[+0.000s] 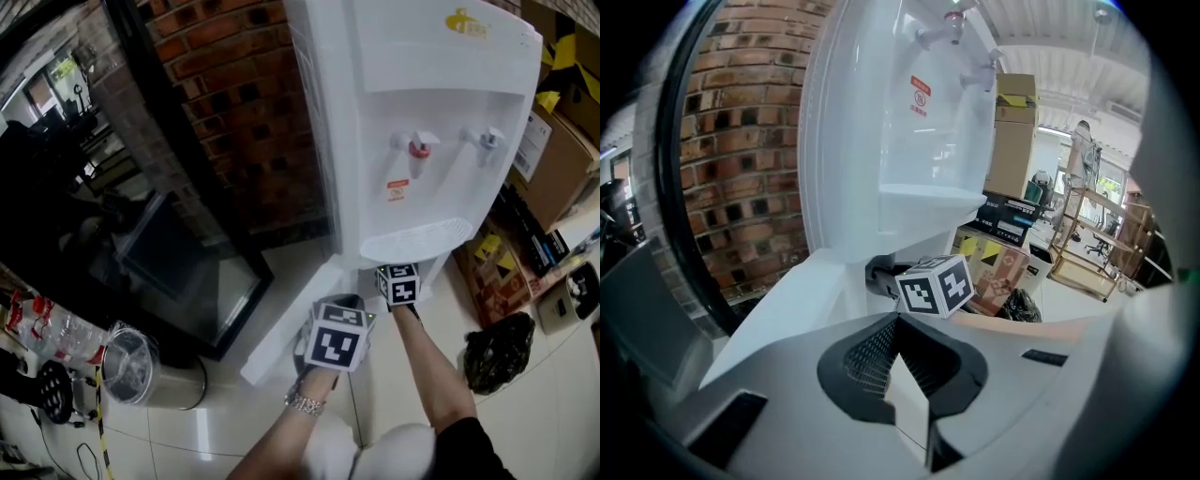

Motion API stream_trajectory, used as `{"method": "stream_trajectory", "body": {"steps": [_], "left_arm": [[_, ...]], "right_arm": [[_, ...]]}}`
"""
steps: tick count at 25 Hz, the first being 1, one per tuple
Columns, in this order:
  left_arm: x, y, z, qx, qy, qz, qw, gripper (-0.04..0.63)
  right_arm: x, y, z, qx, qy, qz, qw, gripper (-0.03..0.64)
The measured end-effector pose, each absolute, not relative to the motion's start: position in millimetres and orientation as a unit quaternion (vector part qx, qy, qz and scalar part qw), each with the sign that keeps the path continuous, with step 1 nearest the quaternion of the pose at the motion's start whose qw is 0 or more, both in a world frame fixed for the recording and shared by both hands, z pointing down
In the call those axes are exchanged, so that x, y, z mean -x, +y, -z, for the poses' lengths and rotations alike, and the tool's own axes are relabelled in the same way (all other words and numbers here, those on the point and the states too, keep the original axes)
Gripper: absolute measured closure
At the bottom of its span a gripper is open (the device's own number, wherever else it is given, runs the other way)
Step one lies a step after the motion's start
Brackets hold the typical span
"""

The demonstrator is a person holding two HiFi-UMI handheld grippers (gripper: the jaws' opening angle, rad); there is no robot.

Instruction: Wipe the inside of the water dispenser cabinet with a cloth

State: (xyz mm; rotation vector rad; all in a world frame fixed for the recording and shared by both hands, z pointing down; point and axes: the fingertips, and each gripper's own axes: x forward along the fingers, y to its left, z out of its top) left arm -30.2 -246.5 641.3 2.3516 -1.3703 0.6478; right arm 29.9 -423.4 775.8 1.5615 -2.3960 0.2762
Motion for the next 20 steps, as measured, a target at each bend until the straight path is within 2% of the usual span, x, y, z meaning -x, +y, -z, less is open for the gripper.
{"method": "stream_trajectory", "body": {"steps": [5,10,14,20], "left_arm": [[26.7,-245.8,-639.6,-0.831,-0.479,-0.227,0.170,0.592],[24.3,-244.9,-640.1,-0.831,-0.477,-0.230,0.170,0.592],[27.1,-245.0,-642.9,-0.825,-0.483,-0.237,0.173,0.592],[33.2,-246.7,-649.6,-0.810,-0.499,-0.253,0.177,0.594]], "right_arm": [[-104.1,-429.6,-795.5,-0.618,-0.759,-0.146,0.143,0.584],[-137.6,-424.9,-803.1,-0.646,-0.731,-0.169,0.141,0.584],[-112.9,-425.0,-793.2,-0.617,-0.759,-0.170,0.121,0.584],[-24.6,-414.1,-781.6,-0.510,-0.840,-0.142,0.120,0.584]]}}
